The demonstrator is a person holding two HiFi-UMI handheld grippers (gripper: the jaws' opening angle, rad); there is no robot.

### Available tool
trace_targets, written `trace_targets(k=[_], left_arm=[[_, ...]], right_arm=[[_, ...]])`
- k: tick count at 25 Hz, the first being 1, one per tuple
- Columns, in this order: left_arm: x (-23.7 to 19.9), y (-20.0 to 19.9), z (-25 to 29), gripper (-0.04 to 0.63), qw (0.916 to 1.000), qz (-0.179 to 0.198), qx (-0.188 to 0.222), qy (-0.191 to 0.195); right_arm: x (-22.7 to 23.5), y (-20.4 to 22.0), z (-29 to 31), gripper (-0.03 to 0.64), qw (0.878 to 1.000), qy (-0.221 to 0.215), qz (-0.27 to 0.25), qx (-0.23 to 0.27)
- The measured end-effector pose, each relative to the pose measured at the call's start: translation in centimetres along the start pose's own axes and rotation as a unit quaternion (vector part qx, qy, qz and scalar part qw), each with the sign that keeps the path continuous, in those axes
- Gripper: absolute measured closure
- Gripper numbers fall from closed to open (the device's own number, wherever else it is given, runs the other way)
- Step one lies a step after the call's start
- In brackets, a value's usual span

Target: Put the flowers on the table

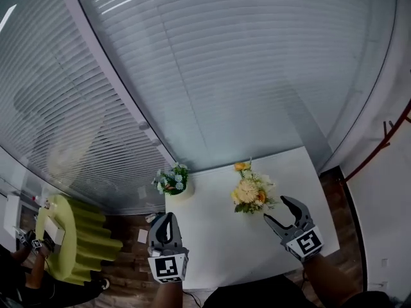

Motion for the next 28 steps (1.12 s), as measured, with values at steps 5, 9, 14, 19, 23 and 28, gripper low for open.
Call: trace_targets(k=[5, 9, 14, 19, 23, 28], left_arm=[[0.1, -1.0, -0.9, 0.600, 0.9997, -0.025, 0.005, 0.000], [1.0, -0.8, -1.1, 0.600, 0.9991, -0.040, 0.008, 0.010], [2.8, -0.2, -2.1, 0.600, 0.9986, -0.043, 0.000, 0.030], [4.1, 0.6, -3.0, 0.600, 0.9980, -0.046, -0.010, 0.041], [4.2, 0.5, -3.1, 0.600, 0.9983, -0.041, -0.010, 0.040], [4.5, 0.0, -2.7, 0.600, 0.9983, -0.035, -0.006, 0.045]], right_arm=[[0.9, -2.2, -1.1, 0.328, 0.999, 0.024, 0.024, -0.012], [1.7, -2.4, -1.8, 0.330, 0.999, 0.044, 0.024, 0.002], [2.2, -2.8, -2.8, 0.424, 0.998, 0.049, 0.032, 0.016], [2.5, -2.5, -3.4, 0.597, 0.998, 0.056, 0.034, 0.005], [2.6, -3.0, -3.4, 0.597, 0.998, 0.062, 0.017, 0.001], [2.8, -3.0, -2.9, 0.597, 0.998, 0.062, 0.018, 0.004]])
Point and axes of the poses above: the fingertips, and each gripper's own axes: z forward along the fingers, x to its right, y out of its underside, the point moved 5 cm from there along -z, backward along the fingers, and after that the axes turned 5 degrees about -z, right-handed, at the moved point
